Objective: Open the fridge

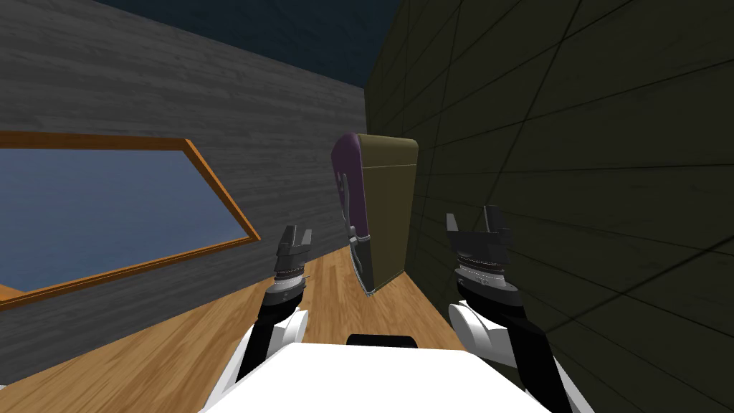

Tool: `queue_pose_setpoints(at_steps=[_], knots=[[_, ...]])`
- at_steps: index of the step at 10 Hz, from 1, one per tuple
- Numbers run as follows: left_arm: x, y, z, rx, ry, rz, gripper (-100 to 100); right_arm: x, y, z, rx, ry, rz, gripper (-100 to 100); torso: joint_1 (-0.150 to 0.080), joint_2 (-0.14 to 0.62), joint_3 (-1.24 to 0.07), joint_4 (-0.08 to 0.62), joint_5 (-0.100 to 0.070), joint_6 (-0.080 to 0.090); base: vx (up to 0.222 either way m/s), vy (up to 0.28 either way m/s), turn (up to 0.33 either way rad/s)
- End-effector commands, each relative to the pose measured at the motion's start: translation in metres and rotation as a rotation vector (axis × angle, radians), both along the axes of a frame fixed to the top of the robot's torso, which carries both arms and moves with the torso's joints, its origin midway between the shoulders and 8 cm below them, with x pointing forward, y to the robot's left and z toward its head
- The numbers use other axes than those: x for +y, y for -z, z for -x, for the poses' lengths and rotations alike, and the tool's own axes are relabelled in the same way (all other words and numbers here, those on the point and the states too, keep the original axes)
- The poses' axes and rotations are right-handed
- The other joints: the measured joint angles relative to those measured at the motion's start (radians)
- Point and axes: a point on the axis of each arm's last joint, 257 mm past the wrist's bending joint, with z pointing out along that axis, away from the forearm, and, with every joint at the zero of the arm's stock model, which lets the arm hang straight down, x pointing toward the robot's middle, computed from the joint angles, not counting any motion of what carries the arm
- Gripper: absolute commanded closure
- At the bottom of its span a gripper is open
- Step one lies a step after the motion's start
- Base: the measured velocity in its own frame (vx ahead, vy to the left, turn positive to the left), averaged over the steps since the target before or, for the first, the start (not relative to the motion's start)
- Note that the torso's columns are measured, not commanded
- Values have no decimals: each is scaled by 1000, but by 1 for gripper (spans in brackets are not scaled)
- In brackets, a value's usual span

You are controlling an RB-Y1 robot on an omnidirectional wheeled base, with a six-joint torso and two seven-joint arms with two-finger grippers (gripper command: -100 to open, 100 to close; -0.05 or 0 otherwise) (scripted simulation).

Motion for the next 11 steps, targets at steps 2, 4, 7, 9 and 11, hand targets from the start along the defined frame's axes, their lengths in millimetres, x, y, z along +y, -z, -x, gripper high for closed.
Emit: queue_pose_setpoints(at_steps=[2, 4, 7, 9, 11], knots=[[0, 0, 0, 0, 0, 0, 0, 0, 0, 0, 0, 0, 0, 0, 0, 104, -209, 105, 0, 0, 0, 0, 0], [0, 0, 0, 0, 0, 0, 0, 0, 0, 0, 0, 0, 0, 0, 0, 248, -497, 248, 0, 0, 0, 0, 0], [0, 0, 0, 0, 0, 0, 0, 0, 0, 0, 0, 0, 0, 0, 0, 470, -939, 470, 0, 0, 0, 0, 0], [0, 0, 0, 0, 0, 0, 0, 0, 0, 0, 0, 0, 0, 0, 0, 618, -1234, 617, 0, 0, 0, 0, 0], [-2, 11, -9, 48, 8, -48, -100, 0, 0, 0, 0, 0, 0, 0, -1, 724, -1452, 724, 0, 0, 35, -30, 4]])
